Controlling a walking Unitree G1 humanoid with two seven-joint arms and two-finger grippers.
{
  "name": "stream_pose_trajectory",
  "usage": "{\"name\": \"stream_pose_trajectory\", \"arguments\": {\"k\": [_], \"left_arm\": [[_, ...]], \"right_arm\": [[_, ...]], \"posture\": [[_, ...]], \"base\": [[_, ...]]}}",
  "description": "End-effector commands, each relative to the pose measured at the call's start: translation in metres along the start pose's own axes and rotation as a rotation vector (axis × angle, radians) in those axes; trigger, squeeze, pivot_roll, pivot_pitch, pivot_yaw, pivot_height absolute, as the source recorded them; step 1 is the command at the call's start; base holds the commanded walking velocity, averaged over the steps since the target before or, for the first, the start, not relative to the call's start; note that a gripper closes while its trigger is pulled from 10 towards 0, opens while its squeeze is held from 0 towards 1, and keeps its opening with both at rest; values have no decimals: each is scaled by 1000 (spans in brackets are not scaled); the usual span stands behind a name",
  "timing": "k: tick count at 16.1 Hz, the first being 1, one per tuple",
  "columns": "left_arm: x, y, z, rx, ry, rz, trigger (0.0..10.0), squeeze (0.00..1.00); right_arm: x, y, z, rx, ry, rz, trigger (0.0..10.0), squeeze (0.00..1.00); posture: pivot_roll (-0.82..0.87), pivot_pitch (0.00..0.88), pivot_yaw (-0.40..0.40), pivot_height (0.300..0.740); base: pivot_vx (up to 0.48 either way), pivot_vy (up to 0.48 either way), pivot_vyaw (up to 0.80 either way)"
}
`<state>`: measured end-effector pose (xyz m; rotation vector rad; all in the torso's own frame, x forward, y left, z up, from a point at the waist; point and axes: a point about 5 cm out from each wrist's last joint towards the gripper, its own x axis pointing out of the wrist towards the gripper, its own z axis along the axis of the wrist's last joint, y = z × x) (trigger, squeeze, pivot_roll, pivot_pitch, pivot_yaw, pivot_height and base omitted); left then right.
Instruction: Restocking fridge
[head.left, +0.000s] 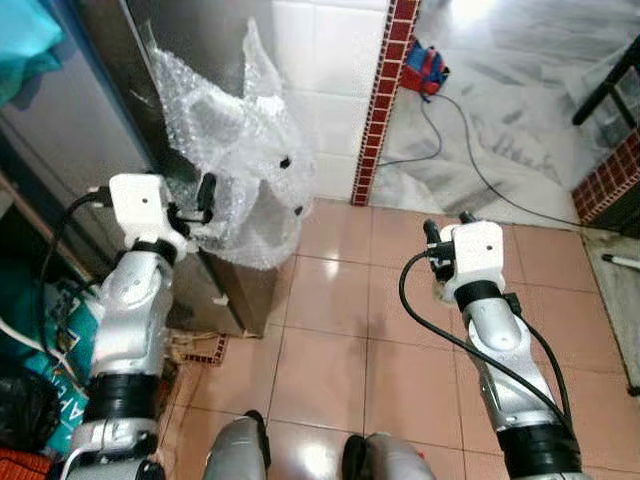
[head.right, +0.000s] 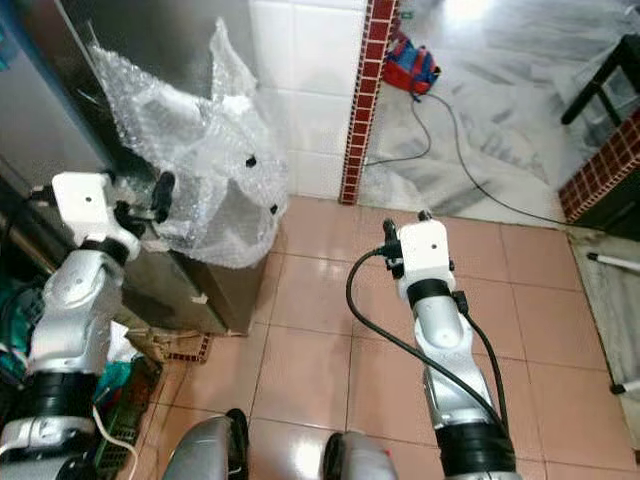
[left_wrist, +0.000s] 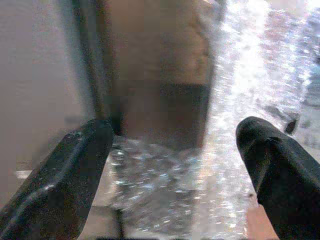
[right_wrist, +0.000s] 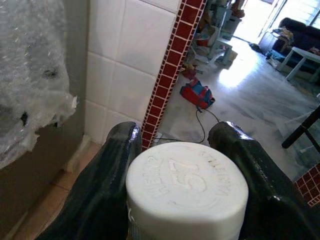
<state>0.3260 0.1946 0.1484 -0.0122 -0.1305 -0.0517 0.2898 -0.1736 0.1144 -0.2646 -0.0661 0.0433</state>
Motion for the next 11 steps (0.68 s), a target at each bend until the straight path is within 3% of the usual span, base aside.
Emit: {"name": "stream_pose_trajectory", "arguments": {"k": [1,6,11], "left_arm": [[2,-2,-2,-8,2,-7,10000,0],[22,-10,3,-11,-45,80,10000,0],[37,-33,-1,-29,-23,-17,10000,0]], "right_arm": [[0,-3,9,-3,-34,0,10000,0],[3,-6,13,-12,-38,24,10000,0],[-1,-5,13,-2,-32,33,10000,0]], "posture": [[1,159,-53,740],[-15,159,-80,740],[-28,160,-72,740]], "base": [[0,0,0],[0,0,0],[0,0,0]]}}
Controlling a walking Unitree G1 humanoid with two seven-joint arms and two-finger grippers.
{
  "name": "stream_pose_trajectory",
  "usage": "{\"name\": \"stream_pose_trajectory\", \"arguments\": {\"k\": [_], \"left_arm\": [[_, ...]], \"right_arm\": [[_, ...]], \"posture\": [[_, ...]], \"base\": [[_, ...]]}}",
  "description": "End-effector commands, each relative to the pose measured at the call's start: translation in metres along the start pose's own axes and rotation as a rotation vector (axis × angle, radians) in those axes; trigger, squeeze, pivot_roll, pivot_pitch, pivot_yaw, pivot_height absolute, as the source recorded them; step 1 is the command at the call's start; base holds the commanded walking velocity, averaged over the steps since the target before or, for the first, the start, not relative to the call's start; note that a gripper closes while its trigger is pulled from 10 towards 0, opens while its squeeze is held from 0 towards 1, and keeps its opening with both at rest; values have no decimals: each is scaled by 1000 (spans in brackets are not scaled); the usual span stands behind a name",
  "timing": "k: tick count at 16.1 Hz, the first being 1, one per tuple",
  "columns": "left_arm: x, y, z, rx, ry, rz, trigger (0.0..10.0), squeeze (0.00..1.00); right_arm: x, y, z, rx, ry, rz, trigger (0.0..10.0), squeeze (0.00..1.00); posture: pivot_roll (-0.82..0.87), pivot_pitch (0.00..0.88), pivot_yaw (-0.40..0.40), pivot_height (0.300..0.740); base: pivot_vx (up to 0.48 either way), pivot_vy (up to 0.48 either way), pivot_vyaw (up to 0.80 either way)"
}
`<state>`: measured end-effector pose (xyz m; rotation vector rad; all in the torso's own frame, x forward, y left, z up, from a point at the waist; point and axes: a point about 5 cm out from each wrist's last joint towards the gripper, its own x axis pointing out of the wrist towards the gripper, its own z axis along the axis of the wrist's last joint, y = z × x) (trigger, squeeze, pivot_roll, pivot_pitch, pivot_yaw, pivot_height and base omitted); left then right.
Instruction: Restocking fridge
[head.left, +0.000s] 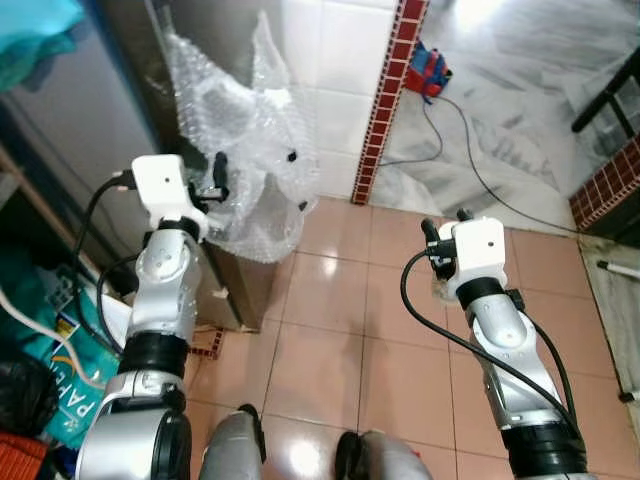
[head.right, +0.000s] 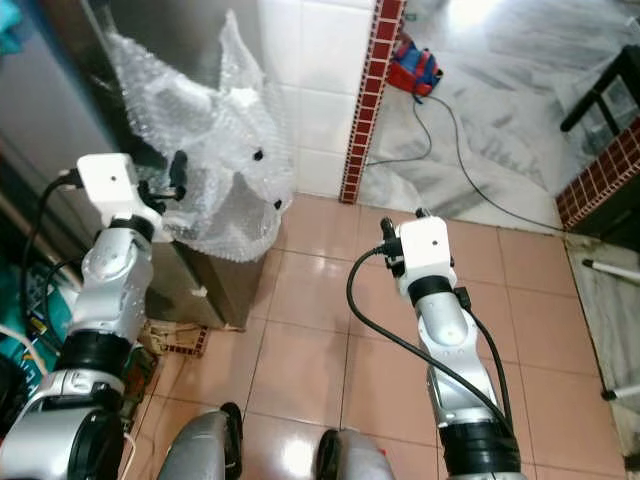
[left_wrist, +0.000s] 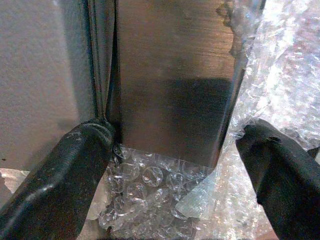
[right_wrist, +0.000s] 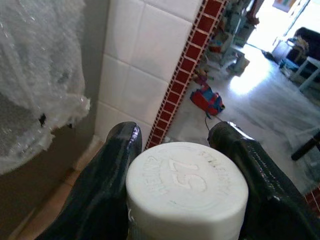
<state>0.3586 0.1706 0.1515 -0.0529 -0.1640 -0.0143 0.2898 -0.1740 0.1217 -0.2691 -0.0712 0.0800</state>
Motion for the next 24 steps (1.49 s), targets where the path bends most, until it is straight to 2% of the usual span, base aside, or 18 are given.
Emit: {"name": "stream_pose_trajectory", "arguments": {"k": [1,4,7,10,12,14,17,20,24], "left_arm": [[4,-18,-2,28,24,-106,10000,0],[5,-45,-12,45,78,-284,10000,0],[-2,-68,-22,63,110,-439,10000,0],[-7,-86,-27,65,116,-528,10000,0],[-9,-93,-26,48,112,-564,10000,0],[-12,-100,-25,53,86,-613,10000,0],[-14,-100,-28,62,92,-622,10000,0],[-12,-97,-28,64,89,-610,10000,0],[-12,-101,-28,71,79,-630,10000,0]], "right_arm": [[-2,-2,5,0,-21,-2,10000,0],[-2,-3,4,1,-15,-11,10000,0],[-3,-3,3,-3,-11,-23,10000,0],[-6,-7,0,-43,11,-83,10000,0],[-8,-12,-5,-36,43,-141,10000,0],[-8,-11,-7,-39,47,-142,10000,0],[-9,-7,-7,-35,48,-146,10000,0],[-9,0,-5,-16,38,-135,10000,0],[-8,2,-5,-14,33,-148,10000,0]], "posture": [[-29,160,-71,740],[-25,159,-62,740],[-23,159,-54,740],[-20,158,-47,740],[-17,157,-42,740],[-15,155,-33,740],[-10,152,-24,740],[-3,150,-10,740],[3,140,2,740]], "base": [[0,0,0],[0,0,0],[0,0,0],[0,0,0],[0,0,-284],[0,0,-781],[303,0,-792],[320,0,0],[423,0,0]]}}
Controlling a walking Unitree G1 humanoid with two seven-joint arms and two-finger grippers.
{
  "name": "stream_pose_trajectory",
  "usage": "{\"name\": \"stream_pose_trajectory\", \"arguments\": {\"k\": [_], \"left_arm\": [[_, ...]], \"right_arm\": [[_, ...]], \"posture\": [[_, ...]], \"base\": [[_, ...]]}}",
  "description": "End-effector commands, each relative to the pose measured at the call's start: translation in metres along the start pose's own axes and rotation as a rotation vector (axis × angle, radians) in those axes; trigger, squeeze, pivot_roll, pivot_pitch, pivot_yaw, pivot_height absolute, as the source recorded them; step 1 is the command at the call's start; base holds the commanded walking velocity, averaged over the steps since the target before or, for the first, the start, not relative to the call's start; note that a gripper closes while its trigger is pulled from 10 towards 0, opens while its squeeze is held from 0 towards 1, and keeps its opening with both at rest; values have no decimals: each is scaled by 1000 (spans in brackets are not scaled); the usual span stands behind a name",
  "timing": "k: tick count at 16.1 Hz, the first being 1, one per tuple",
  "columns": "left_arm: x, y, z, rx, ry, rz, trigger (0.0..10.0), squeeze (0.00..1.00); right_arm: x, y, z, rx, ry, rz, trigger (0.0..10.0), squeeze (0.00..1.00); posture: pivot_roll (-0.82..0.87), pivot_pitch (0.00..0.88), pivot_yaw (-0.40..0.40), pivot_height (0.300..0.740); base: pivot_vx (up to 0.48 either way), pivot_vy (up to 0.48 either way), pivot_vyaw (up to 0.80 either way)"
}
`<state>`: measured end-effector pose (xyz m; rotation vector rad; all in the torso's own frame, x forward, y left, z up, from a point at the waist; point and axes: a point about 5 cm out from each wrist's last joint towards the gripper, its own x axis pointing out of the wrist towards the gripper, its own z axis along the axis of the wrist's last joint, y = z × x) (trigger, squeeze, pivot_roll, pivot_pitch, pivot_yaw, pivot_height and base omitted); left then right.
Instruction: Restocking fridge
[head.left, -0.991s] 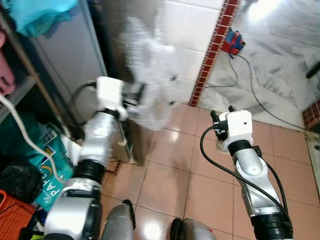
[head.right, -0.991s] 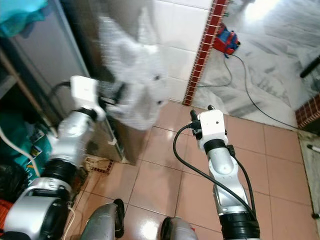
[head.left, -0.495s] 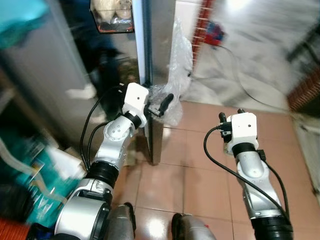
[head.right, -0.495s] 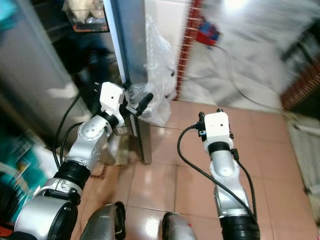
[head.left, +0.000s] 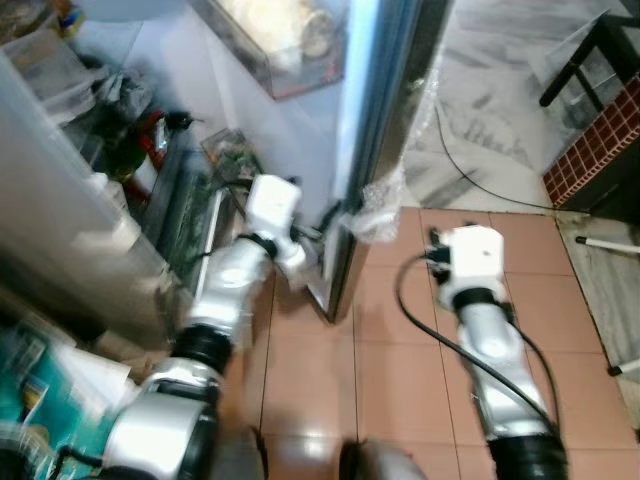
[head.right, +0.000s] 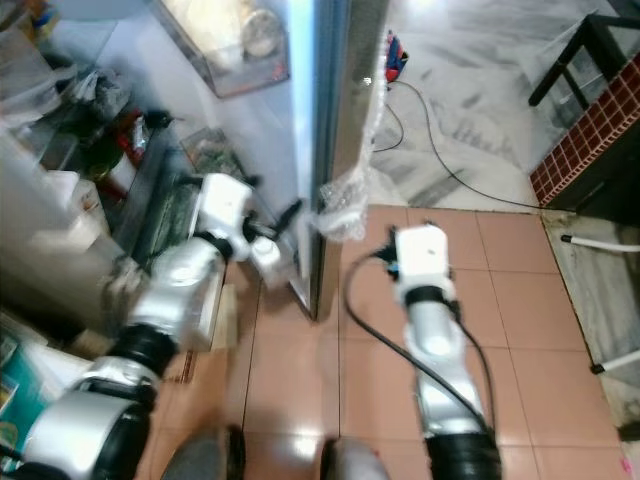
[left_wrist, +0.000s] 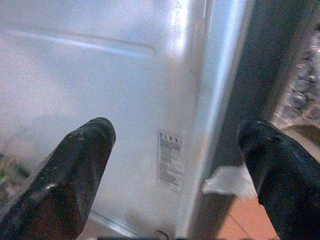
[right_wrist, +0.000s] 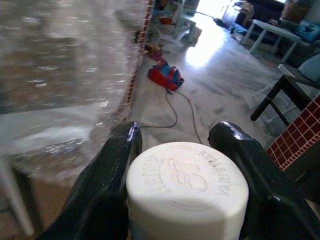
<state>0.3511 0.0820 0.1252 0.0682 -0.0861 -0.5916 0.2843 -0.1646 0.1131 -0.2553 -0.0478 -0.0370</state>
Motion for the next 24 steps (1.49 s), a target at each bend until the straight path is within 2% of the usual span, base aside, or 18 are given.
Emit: {"name": "stream_pose_trajectory", "arguments": {"k": [1,7,9,14,21,23,24], "left_arm": [[7,-12,3,10,-10,-49,10000,0],[10,-17,3,38,-3,-65,10000,0],[12,-22,2,79,8,-86,10000,0],[15,-25,-1,116,33,-71,10000,0],[17,-20,-1,139,49,-25,10000,0],[14,-15,-1,159,43,7,10000,0],[6,-6,-6,158,60,50,10000,0]], "right_arm": [[-1,-10,0,-24,-9,-37,10000,0],[-1,-10,-2,-30,-6,-46,10000,0],[-2,-13,-3,-54,-1,-66,10000,0],[-3,-15,-5,-71,12,-84,10000,0],[-4,-15,-6,-69,18,-87,10000,0],[-4,-14,-6,-64,18,-82,10000,0],[-4,-14,-6,-59,19,-71,10000,0]], "posture": [[5,138,4,740],[4,133,3,740],[1,133,4,740],[-1,133,8,740],[-6,139,12,740],[-9,139,12,740],[-10,139,12,740]], "base": [[450,0,0],[442,0,0],[442,0,0],[408,0,0],[335,0,0],[0,0,0],[0,0,0]]}}
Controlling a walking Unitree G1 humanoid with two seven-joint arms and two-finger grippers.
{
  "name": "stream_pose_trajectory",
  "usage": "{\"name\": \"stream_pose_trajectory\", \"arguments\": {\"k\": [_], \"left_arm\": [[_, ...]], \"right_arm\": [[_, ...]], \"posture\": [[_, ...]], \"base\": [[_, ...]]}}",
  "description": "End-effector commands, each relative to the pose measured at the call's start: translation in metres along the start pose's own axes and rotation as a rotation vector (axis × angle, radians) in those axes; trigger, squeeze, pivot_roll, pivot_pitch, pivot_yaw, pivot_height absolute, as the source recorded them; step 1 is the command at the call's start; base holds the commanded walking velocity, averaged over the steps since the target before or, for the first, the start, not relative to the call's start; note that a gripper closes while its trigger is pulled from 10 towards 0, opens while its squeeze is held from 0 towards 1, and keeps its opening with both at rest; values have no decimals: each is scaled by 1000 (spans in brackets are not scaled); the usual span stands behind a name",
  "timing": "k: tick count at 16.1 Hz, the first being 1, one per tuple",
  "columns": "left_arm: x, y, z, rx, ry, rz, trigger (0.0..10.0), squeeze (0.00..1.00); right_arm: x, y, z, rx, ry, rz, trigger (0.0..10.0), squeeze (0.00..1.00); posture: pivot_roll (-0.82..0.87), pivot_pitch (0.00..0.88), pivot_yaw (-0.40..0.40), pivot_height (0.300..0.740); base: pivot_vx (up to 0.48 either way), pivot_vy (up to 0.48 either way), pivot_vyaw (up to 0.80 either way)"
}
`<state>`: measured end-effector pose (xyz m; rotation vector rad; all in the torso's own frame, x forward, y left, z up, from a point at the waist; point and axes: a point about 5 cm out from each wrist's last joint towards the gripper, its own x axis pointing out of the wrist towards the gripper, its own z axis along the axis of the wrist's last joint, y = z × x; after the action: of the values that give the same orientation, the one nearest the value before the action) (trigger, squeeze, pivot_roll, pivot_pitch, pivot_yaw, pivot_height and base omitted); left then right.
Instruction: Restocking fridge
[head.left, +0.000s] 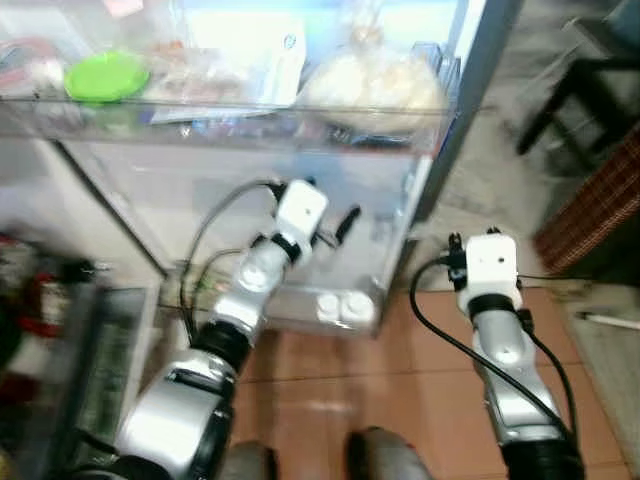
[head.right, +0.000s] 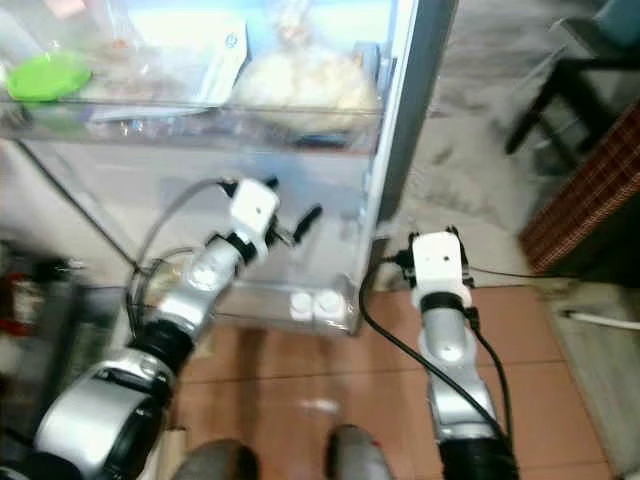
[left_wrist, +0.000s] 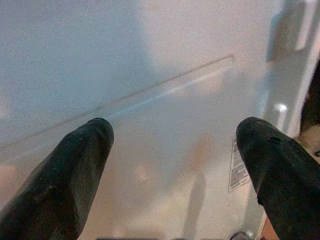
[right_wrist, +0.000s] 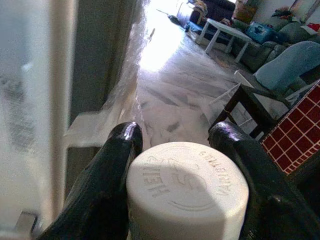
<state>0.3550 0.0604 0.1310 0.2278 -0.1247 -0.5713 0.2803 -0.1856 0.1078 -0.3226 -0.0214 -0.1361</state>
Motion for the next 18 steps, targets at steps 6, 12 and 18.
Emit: {"name": "stream_pose_trajectory", "arguments": {"k": [6,12,18], "left_arm": [[-62,46,-24,-21,59,214,10000,0],[-121,51,-26,-110,103,318,10000,0],[-139,49,-5,-64,89,493,10000,0]], "right_arm": [[-3,18,3,19,-6,144,10000,0],[3,31,14,78,-54,244,10000,0],[20,43,34,140,-130,327,10000,0]], "posture": [[11,147,-1,740],[47,154,-12,740],[100,200,-21,740]], "base": [[0,0,0],[0,0,800],[0,0,800]]}}
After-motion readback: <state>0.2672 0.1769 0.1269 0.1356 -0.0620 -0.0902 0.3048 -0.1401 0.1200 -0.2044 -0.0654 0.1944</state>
